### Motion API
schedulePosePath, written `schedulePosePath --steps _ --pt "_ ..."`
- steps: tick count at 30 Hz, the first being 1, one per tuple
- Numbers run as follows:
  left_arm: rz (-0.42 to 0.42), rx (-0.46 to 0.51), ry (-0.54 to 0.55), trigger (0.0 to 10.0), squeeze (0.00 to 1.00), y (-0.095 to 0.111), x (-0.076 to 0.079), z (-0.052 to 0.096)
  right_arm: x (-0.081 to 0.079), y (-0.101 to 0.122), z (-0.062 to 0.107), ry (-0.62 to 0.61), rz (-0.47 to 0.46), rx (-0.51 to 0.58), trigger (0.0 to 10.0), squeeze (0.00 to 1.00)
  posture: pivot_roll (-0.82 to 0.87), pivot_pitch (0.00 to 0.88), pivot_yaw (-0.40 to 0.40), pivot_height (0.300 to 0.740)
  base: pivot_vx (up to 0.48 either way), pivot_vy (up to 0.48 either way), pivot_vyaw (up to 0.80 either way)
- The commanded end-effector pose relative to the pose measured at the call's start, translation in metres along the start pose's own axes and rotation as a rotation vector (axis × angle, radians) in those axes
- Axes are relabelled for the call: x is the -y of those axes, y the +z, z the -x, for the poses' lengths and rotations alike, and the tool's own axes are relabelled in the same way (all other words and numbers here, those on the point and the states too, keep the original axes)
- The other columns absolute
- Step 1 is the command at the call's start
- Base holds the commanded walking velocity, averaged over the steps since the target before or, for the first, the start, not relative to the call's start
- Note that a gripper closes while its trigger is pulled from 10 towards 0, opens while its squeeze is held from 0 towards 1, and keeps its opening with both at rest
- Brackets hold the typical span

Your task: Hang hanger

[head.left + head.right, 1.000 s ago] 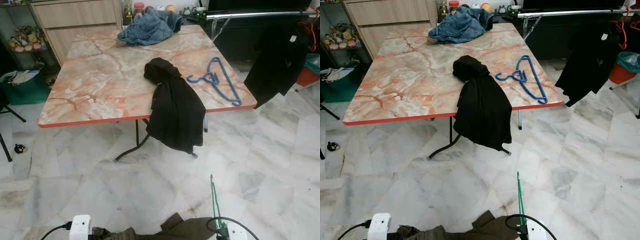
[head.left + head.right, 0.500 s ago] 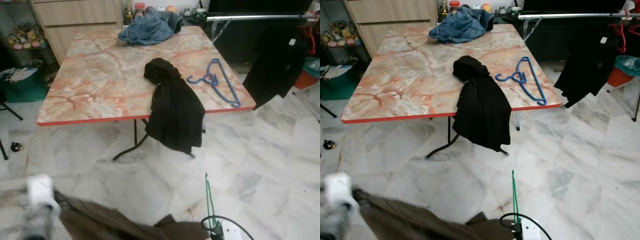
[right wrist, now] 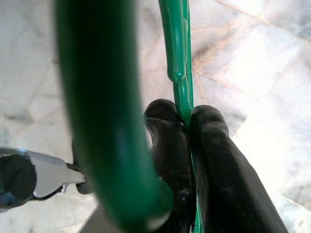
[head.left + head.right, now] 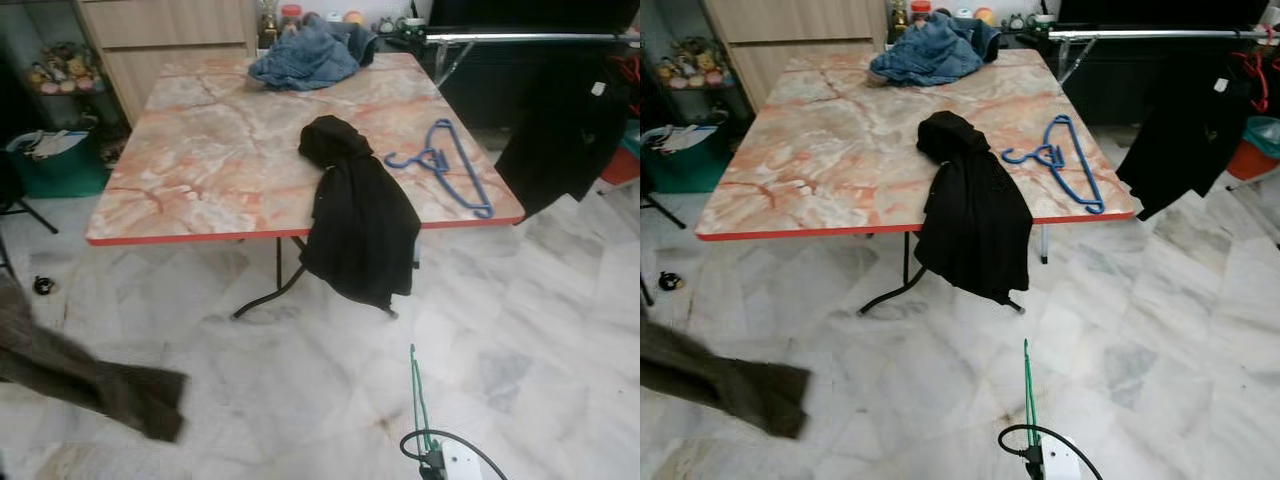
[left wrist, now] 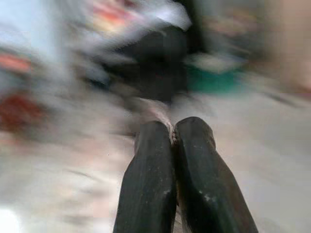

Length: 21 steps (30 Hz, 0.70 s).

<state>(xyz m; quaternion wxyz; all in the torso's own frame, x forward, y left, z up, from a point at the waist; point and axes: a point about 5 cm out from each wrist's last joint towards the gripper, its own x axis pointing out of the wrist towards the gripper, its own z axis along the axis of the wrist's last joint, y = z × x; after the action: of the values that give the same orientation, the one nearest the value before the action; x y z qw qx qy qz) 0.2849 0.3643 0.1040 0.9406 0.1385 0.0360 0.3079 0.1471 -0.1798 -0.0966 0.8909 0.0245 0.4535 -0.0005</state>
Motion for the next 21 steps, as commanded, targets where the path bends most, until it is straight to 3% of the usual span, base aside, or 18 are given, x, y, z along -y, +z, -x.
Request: schedulePosePath --steps 1,2,5,6,7,10,11,15,21 --pt "0.026 -0.116 -0.246 10.0 0.0 -0.027 0.036 0.018 0.003 -0.003 0.001 -0.023 -0.024 -0.001 10.0 0.0 0.0 0.045 0.013 0.74 0.0 0.0 0.0" --pt "0.026 -0.116 -0.246 10.0 0.0 -0.027 0.036 0.018 0.003 -0.003 0.001 -0.023 -0.024 -0.001 10.0 0.0 0.0 0.045 0.013 0.74 0.0 0.0 0.0" --pt "0.048 -0.289 -0.47 10.0 0.0 -0.061 0.074 0.051 0.009 -0.003 0.002 -0.044 -0.034 -0.003 10.0 0.0 0.0 0.048 0.013 0.74 0.0 0.0 0.0" --pt "0.01 -0.329 -0.546 10.0 0.0 -0.075 0.087 0.068 0.011 -0.003 0.002 -0.053 -0.038 -0.005 10.0 0.0 -0.01 0.047 0.013 0.74 0.0 0.0 0.0" --pt "0.023 -0.356 -0.562 10.0 0.0 -0.08 0.09 0.074 0.012 -0.003 0.002 -0.053 -0.038 -0.005 10.0 0.0 -0.01 0.049 0.011 0.74 0.0 0.0 0.0" --pt "0.05 -0.412 -0.58 10.0 0.0 -0.09 0.094 0.085 0.012 -0.003 0.002 -0.054 -0.041 -0.004 10.0 0.0 -0.01 0.048 0.011 0.74 0.0 0.0 0.0" --pt "0.07 -0.469 -0.596 10.0 0.0 -0.101 0.095 0.097 0.012 -0.003 0.002 -0.056 -0.043 -0.002 10.0 0.0 -0.01 0.05 0.01 0.74 0.0 0.0 0.0" --pt "0.073 -0.565 -0.604 10.0 0.0 -0.121 0.088 0.116 0.013 -0.002 0.002 -0.057 -0.05 0.001 10.0 0.0 0.0 0.049 0.011 0.74 0.0 0.0 0.0" --pt "0.147 -0.569 -0.569 10.0 0.0 -0.125 0.088 0.122 0.01 0.0 0.002 -0.051 -0.063 0.017 10.0 0.0 0.0 0.048 0.011 0.74 0.0 0.0 0.0"
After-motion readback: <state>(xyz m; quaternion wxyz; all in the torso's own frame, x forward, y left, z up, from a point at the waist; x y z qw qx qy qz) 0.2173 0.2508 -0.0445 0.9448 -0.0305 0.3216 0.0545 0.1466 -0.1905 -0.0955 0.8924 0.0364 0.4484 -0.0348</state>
